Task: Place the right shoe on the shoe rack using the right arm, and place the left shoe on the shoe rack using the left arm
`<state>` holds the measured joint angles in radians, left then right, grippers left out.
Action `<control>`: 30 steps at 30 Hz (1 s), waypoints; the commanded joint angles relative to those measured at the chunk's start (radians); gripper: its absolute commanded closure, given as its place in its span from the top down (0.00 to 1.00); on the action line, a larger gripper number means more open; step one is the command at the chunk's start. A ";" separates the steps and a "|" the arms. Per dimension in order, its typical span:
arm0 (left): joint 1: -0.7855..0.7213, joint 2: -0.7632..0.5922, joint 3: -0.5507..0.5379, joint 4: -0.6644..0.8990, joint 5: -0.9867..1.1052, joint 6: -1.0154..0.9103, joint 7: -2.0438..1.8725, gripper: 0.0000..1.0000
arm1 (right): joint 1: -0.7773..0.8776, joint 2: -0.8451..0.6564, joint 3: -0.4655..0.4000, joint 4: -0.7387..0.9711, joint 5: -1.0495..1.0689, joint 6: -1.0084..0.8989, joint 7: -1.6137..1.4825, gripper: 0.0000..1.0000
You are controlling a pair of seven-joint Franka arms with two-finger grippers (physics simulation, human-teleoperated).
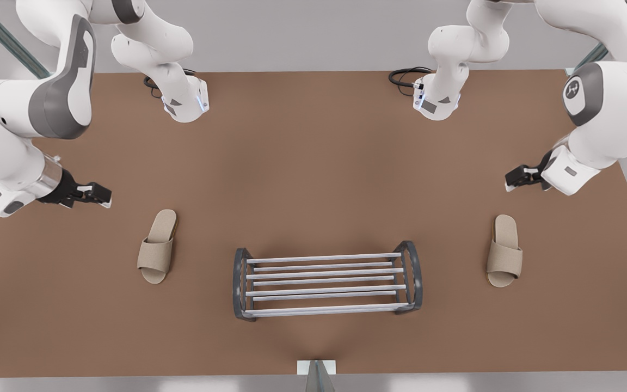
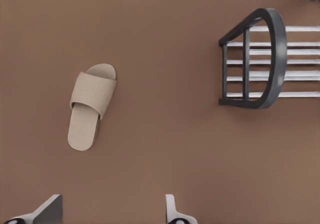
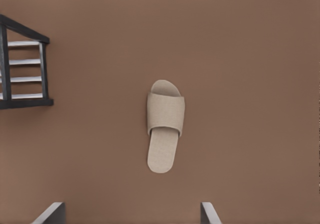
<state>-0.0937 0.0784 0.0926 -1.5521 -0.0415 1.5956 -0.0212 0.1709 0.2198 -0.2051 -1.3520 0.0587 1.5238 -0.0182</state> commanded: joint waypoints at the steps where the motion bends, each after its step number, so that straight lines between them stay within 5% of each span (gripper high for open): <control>1: 0.003 -0.015 -0.001 -0.025 0.000 0.110 -0.017 1.00 | -0.007 -0.002 0.000 -0.018 -0.008 0.062 -0.014 1.00; 4: 0.003 -0.115 0.077 -0.310 -0.207 0.429 -0.207 1.00 | -0.005 -0.048 0.001 -0.118 -0.028 0.165 -0.074 1.00; 6: 0.003 -0.193 0.214 -0.586 -0.513 0.663 -0.044 1.00 | -0.047 -0.095 0.139 -0.240 -0.135 0.228 -0.085 1.00; 9: 0.003 -0.190 0.429 -0.868 -1.119 0.750 0.810 1.00 | -0.050 -0.178 0.268 -0.515 -0.466 0.490 -0.085 1.00; 13: 0.005 -0.164 0.575 -1.053 -1.383 0.836 1.593 1.00 | -0.071 -0.231 0.297 -0.861 -1.080 0.917 0.127 1.00; 16: 0.005 -0.131 0.575 -1.106 -1.558 0.935 1.967 1.00 | -0.077 -0.186 0.294 -1.047 -1.940 0.987 0.909 1.00; 19: 0.014 -0.083 0.581 -1.119 -1.767 0.932 2.274 1.00 | -0.134 -0.086 0.280 -1.069 -2.453 0.972 1.230 1.00; 23: 0.019 -0.046 0.579 -1.111 -2.158 0.865 2.411 1.00 | -0.186 -0.051 0.217 -1.122 -2.665 0.957 1.380 1.00; 30: 0.019 0.149 0.515 -1.008 -2.235 0.748 2.371 1.00 | -0.180 -0.013 0.214 -1.179 -2.920 0.803 1.454 1.00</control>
<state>-0.0741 0.2278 0.6188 -2.5621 -2.2289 2.3849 1.5300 -0.0102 0.2181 0.0092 -2.5221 -2.7367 2.3802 0.7802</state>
